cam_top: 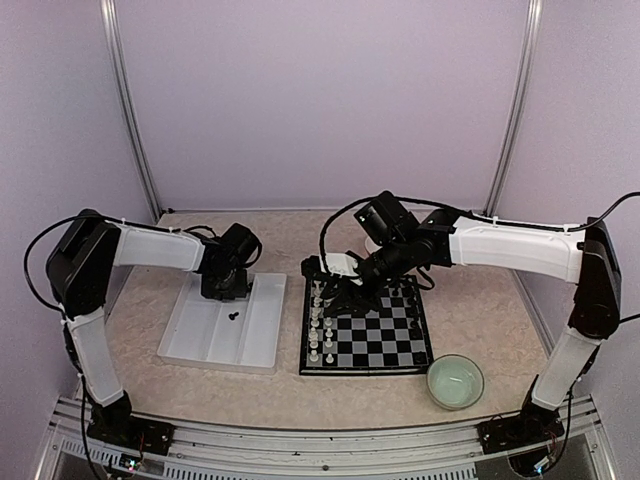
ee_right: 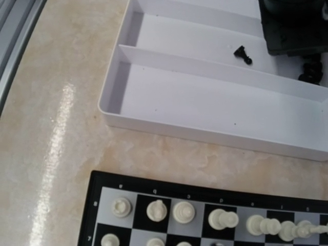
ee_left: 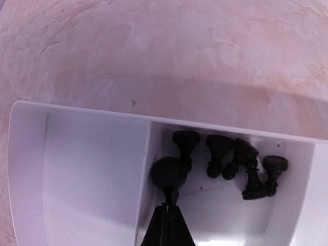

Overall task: Set up the chess pieces on the board
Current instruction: Adjust the chess pile in the storage box, then pick up the knight from the storage box.

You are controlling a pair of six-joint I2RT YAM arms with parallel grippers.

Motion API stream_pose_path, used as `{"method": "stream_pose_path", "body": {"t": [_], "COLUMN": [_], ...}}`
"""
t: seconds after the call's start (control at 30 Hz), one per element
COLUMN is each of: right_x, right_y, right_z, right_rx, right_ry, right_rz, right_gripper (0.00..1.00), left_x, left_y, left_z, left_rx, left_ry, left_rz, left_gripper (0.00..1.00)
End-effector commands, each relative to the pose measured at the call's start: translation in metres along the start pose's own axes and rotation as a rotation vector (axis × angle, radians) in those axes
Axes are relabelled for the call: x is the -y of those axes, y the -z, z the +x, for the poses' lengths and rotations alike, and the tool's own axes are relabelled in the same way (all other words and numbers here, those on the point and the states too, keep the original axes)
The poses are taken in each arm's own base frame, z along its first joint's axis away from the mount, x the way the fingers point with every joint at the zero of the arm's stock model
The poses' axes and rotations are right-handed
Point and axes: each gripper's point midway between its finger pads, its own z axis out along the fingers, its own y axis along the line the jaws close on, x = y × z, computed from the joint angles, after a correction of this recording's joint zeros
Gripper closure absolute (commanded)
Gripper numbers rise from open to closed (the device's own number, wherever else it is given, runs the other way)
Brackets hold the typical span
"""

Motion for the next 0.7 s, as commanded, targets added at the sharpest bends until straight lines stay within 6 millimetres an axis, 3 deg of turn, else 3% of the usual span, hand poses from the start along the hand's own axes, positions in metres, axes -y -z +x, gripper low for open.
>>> {"method": "stream_pose_path", "body": {"t": [0.0, 0.1, 0.2, 0.53, 0.67], "right_x": [-0.007, -0.007, -0.007, -0.008, -0.008], "right_y": [-0.007, -0.007, -0.006, -0.005, -0.004], "right_z": [0.003, 0.004, 0.004, 0.007, 0.007], "right_rx": [-0.007, -0.009, -0.01, -0.021, -0.02], "right_ry": [-0.006, -0.008, -0.007, -0.008, -0.007], "right_rz": [-0.02, -0.022, -0.018, -0.009, -0.008], "right_gripper": [0.62, 0.62, 0.62, 0.62, 0.62], "left_x": [-0.002, 0.0, 0.006, 0.014, 0.009], "left_y": [0.026, 0.026, 0.025, 0.006, -0.003], "left_z": [-0.014, -0.018, -0.02, -0.021, -0.017], "left_rx": [0.008, 0.0, 0.0, -0.035, -0.053], "left_ry": [0.038, 0.062, 0.061, 0.082, 0.103], "left_rz": [0.114, 0.177, 0.213, 0.212, 0.165], "left_gripper": [0.89, 0.73, 0.67, 0.7, 0.71]}}
